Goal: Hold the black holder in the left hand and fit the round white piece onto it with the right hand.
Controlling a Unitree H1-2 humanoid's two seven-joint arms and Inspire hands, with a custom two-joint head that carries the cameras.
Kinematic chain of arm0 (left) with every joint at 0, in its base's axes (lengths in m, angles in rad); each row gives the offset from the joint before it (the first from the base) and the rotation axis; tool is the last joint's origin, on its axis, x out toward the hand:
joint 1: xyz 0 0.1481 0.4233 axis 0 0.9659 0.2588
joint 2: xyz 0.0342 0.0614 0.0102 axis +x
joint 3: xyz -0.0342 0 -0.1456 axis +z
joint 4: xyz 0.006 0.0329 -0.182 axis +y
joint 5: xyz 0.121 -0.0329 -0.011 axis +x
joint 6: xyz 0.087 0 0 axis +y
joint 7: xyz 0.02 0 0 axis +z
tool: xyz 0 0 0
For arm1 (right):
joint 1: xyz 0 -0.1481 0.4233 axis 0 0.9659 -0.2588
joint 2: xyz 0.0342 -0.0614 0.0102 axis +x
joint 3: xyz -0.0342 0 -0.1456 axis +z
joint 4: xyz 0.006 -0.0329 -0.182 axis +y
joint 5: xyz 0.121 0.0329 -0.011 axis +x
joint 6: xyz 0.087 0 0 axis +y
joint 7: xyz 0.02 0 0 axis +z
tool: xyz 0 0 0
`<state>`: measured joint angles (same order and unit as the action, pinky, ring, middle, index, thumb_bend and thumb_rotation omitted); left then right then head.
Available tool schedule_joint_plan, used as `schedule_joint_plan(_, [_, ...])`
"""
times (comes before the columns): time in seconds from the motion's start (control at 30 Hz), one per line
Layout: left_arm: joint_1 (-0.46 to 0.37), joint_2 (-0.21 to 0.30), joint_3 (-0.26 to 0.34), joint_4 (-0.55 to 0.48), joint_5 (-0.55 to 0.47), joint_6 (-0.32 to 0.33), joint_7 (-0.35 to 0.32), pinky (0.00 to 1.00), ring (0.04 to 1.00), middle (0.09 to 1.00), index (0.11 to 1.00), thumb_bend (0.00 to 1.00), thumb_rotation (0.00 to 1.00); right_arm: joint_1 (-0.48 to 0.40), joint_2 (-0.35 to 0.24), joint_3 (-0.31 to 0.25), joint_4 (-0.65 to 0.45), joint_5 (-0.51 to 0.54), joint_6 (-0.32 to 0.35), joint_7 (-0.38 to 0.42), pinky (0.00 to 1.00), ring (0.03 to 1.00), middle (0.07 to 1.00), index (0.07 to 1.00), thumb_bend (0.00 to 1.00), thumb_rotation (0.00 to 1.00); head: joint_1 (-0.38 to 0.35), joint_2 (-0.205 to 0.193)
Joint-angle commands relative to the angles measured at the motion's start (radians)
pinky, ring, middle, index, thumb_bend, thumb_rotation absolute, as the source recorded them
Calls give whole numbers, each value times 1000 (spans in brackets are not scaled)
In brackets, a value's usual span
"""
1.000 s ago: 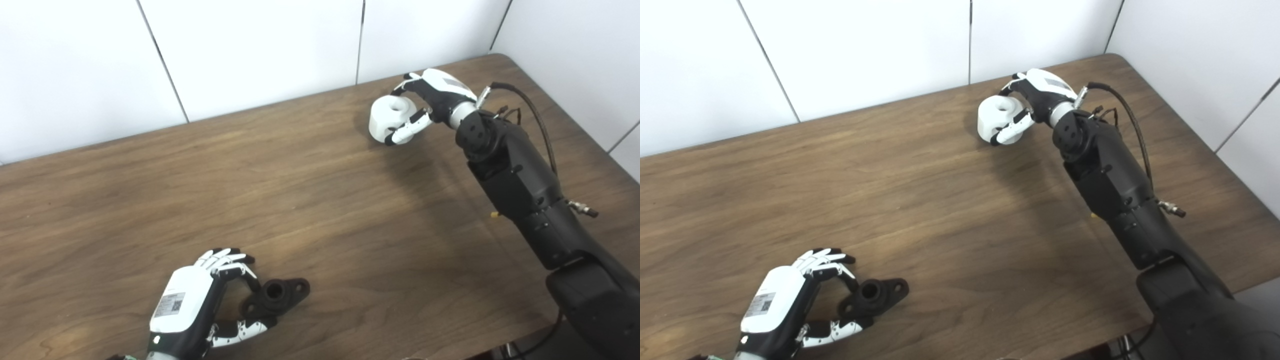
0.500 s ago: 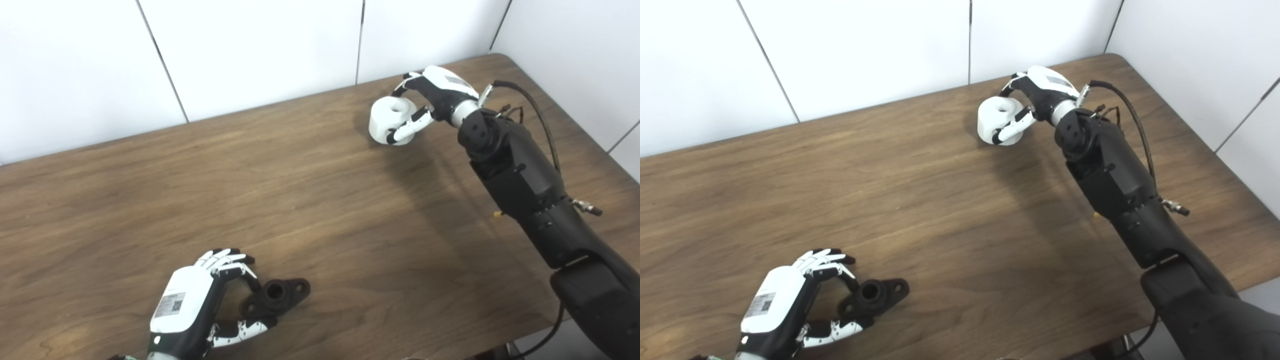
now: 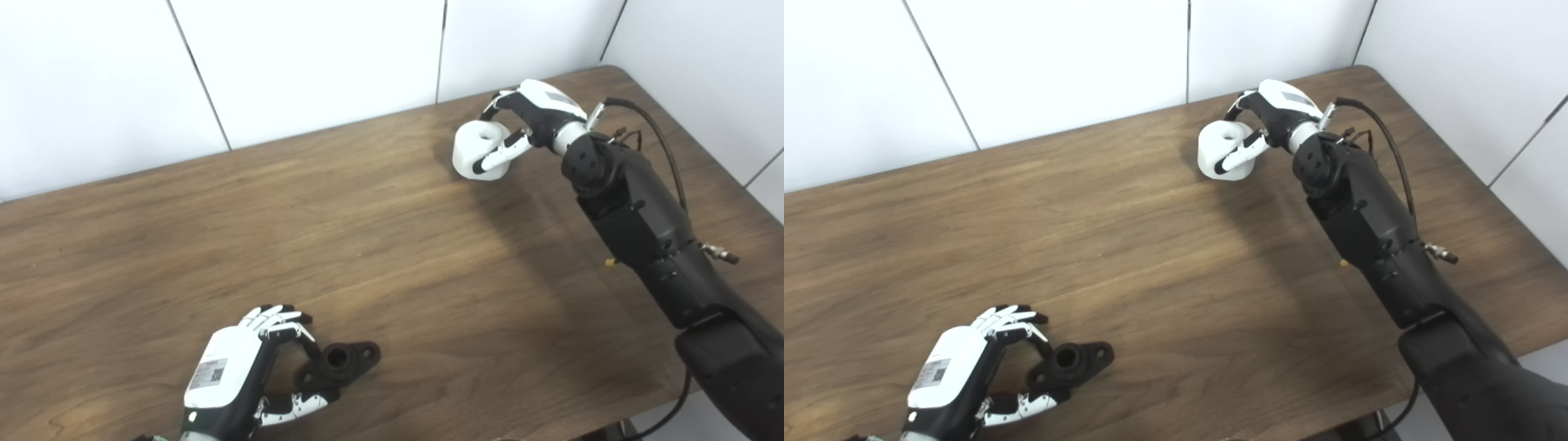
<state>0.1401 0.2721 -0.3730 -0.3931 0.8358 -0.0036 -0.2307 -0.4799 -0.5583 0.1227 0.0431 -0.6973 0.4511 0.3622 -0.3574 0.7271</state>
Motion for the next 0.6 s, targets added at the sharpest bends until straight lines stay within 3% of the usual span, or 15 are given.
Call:
schedule_joint_plan(0.0, [20, 5, -5, -12, 5, 4, -25, 908, 849, 772, 486, 519, 49, -50, -34, -8, -26, 2, -27, -26, 885, 984, 923, 675, 842, 331, -1, 1])
schedule_joint_plan(0.57, [19, 1, 2, -33, 7, 27, -44, 918, 846, 776, 486, 517, 50, -46, -41, 1, -30, 7, -24, -20, 870, 976, 917, 662, 836, 303, -1, 9])
